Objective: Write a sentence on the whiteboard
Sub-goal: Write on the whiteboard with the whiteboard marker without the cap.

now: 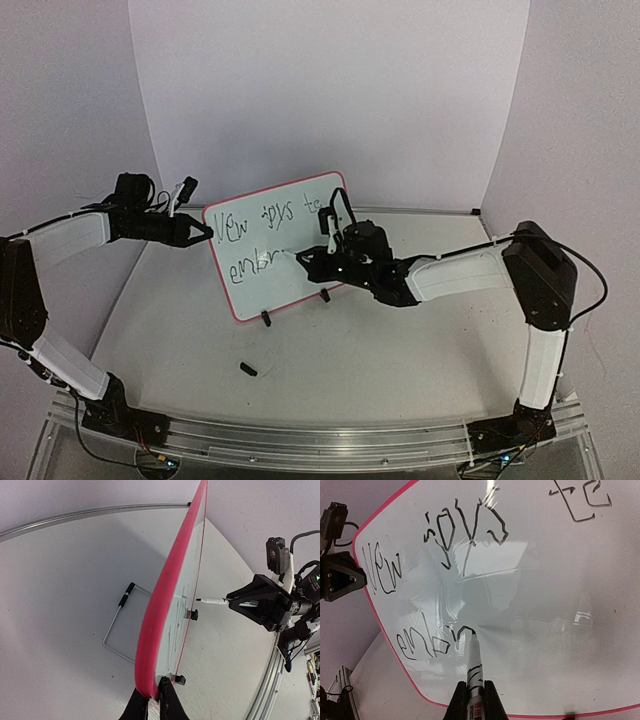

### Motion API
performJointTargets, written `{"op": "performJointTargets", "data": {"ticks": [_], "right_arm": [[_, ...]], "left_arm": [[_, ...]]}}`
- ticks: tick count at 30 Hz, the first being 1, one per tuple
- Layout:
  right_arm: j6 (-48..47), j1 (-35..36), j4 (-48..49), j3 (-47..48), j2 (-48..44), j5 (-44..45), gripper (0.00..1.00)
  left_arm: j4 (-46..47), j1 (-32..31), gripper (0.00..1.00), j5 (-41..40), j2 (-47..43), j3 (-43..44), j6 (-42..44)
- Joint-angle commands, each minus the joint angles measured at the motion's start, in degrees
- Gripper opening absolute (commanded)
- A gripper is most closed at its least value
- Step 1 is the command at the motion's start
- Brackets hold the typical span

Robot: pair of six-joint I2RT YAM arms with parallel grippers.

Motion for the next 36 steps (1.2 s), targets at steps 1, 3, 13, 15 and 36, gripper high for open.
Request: {"op": "performJointTargets", "data": {"ticks": [1, 3, 13, 15, 36], "right_arm": [[1.83, -0.87, 1.24, 1.68, 1.56, -0.2, 0.0], [2.21, -1.08, 1.26, 1.69, 1.79, 0.0, 0.0], [1.15, -1.57, 1.24, 3.69, 3.6, -1.34, 0.0], [1.12, -1.54, 1.03, 4.12, 4.0, -1.86, 0.0], [3.57, -1.48, 0.52, -1.95, 2.93, -2.74, 0.0]], "left_arm": [[-4.42, -0.79, 0.0, -5.39, 1.88, 0.29, 1.67], [-4.42, -0.76, 0.0, -5.41, 1.98, 0.29, 1.68], [-4.53, -0.78, 0.0, -5.52, 2.05, 0.29, 1.65], [-4.51, -0.8, 0.0, -5.52, 2.06, 0.29, 1.73], [-4.55, -0.83, 0.0, -5.59, 1.94, 0.38, 1.8]]}}
